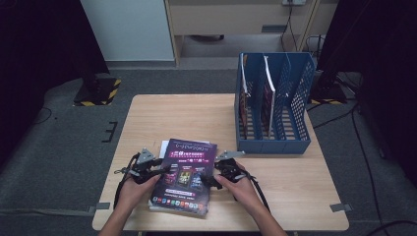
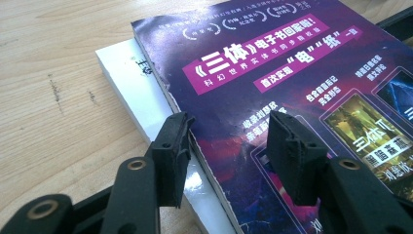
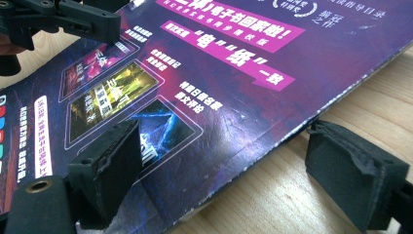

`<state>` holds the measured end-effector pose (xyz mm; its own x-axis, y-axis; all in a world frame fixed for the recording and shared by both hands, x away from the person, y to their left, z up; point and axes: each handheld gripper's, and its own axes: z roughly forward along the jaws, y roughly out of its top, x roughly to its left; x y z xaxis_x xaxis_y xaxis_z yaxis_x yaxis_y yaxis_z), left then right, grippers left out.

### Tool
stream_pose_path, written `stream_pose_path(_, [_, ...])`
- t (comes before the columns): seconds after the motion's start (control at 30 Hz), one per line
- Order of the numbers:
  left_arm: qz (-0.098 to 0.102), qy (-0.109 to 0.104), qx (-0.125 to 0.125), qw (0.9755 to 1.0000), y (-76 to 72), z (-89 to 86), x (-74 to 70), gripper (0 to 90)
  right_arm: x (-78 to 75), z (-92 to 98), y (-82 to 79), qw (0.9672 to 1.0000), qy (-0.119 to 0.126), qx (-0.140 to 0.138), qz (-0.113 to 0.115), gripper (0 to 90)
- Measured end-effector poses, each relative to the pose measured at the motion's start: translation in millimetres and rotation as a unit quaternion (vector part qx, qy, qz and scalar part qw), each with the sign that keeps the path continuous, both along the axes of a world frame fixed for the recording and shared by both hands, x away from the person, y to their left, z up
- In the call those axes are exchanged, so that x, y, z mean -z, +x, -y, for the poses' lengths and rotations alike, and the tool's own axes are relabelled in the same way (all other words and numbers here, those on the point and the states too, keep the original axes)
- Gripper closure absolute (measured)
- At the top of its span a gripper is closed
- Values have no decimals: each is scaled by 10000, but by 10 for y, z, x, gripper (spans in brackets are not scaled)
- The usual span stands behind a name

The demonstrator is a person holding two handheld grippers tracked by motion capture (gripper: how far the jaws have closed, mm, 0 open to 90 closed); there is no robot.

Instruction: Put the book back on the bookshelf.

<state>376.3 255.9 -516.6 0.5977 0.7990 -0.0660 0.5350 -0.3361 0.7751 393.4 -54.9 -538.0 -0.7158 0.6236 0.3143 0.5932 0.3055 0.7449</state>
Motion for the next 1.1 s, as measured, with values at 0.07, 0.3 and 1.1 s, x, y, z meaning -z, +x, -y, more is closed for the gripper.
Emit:
stream_pose_path(0.07, [-3,9,1,10000,-1,0,-1,501,2,-7,1,10000,23,24,-12,142])
stream_pose_path(0.3, [3,15,-2,10000,-2,2,-1,501,11,11,22,9999,118,18,-18,175])
stream_pose_path(1.1, [-23,-4,-16,10000,-4,-34,1,499,-348,-130,125,9990,400,-137,126,224])
